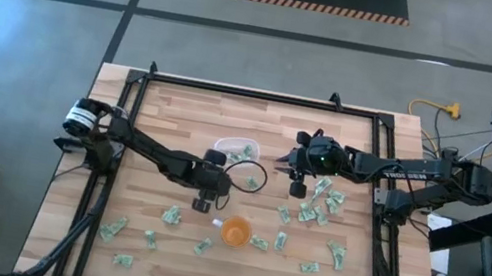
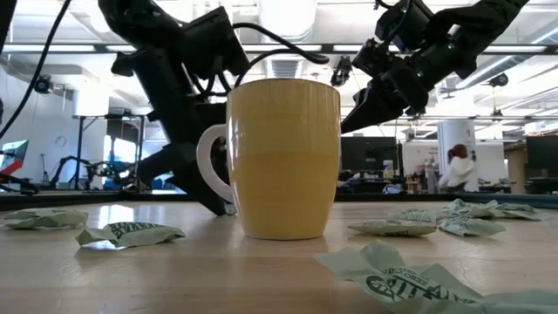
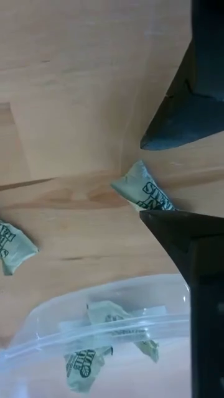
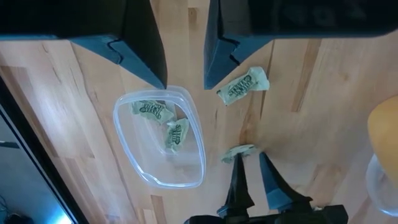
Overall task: Pick and place Stevia / Truvia into bins
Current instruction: Put the stevia packet into the transparent bin
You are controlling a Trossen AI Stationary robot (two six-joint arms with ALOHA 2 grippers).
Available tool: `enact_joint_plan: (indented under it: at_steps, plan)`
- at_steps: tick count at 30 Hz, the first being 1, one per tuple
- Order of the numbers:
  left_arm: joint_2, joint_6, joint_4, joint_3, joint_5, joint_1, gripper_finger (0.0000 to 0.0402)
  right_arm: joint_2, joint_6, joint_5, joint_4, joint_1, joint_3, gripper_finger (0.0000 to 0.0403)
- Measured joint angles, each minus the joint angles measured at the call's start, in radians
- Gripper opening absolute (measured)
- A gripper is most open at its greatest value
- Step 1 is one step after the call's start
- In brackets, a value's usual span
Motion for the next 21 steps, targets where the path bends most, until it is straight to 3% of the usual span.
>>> enact_joint_plan:
  at_steps: [12,21]
  plan:
    - [-0.002,0.002,-0.003,0.000,0.048,-0.006,0.0011,0.000,-0.005,0.000,0.000,0.000,0.000,0.0087]
    - [-0.027,-0.005,-0.075,0.022,0.041,-0.031,0.0001,0.000,-0.005,0.000,0.000,0.000,0.000,0.0086]
